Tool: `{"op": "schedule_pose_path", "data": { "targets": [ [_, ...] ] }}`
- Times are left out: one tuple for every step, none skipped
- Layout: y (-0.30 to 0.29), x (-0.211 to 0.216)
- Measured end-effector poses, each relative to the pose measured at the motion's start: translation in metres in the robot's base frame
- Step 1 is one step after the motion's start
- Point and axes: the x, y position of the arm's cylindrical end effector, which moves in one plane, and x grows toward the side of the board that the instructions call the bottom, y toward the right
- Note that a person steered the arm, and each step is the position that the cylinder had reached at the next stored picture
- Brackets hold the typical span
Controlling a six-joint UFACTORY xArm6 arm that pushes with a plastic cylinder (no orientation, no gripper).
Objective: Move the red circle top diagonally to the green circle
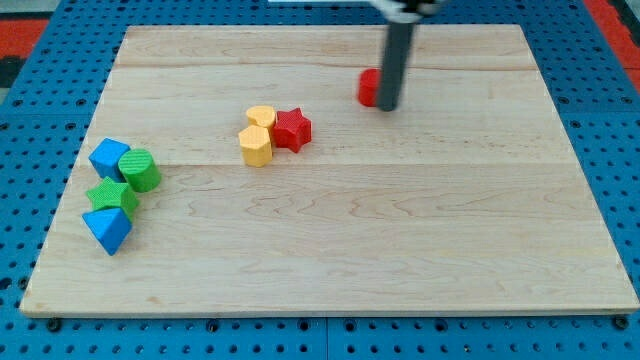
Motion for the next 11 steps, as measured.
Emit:
{"op": "schedule_pose_path", "data": {
  "targets": [
    [0.021, -0.001],
    [0.04, -0.012],
    [0.01, -0.035],
    [0.009, -0.045],
    [0.009, -0.062],
    [-0.061, -0.044],
    [-0.084, -0.019],
    [-0.102, -0.02],
    [-0.148, -0.017],
    [-0.16, -0.015],
    [-0.205, 0.004]
  ]
}}
